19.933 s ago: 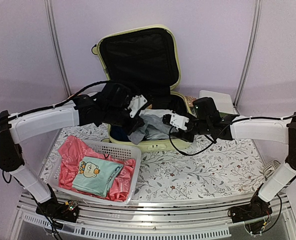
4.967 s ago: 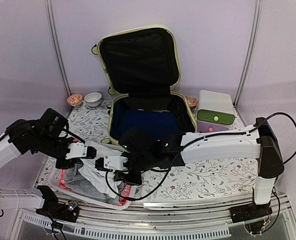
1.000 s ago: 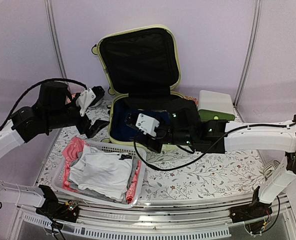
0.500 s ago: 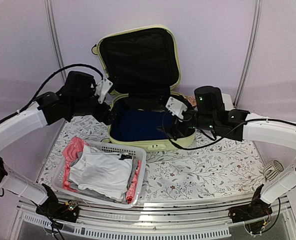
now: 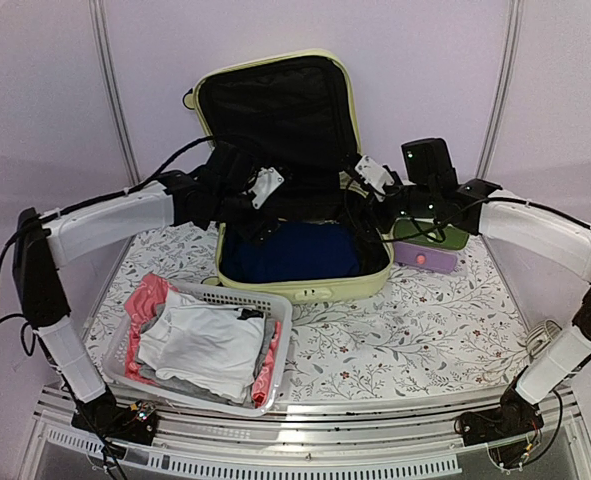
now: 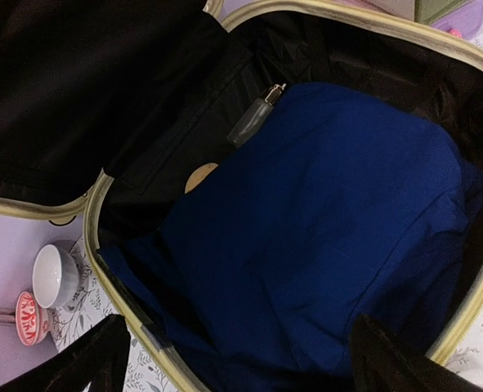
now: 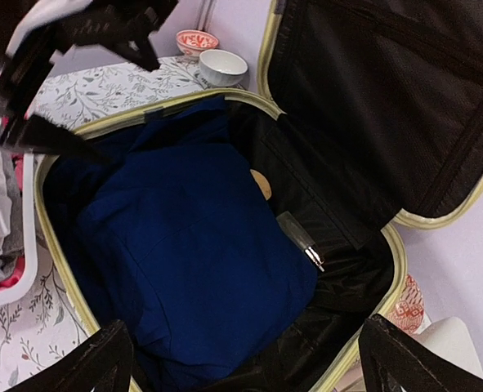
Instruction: Open, take out, and arrange the luggage
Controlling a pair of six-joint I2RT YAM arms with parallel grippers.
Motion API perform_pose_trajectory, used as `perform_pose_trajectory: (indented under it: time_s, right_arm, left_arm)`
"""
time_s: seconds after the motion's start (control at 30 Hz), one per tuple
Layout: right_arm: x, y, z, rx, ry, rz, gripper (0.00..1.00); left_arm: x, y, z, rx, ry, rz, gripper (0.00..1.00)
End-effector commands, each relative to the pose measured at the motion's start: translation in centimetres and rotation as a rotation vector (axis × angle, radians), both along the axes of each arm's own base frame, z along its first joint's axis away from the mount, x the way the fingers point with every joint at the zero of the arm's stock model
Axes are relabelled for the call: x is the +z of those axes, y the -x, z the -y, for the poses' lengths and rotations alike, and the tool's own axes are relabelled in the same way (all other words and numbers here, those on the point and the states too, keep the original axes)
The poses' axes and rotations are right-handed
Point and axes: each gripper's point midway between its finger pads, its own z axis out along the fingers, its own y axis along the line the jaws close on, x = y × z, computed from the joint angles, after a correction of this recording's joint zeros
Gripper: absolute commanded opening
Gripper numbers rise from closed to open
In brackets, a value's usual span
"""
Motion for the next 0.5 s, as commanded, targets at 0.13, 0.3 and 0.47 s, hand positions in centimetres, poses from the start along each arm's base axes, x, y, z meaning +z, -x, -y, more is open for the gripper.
perform_pose_trajectory:
  time_s: [0.13, 0.3, 0.47]
  right_arm:
    - [-1.5, -5.5, 3.4, -0.252, -0.231, -0.486, 0.99]
    - [-4.2, -8.0, 4.2, -0.452, -0.316, -0.634, 0.99]
    - [-6.9, -9.1, 4.1, -0.617, -0.406, -0.797, 0.99]
  left_arm:
    - [-1.2, -3.6, 3.4, 0.058, -0.023, -0.022, 0.96]
    - [-3.2, -4.4, 3.9, 0.088, -0.023, -0.042, 0.97]
    - [-4.0, -4.5, 3.3, 0.128, -0.026, -0.049, 0.98]
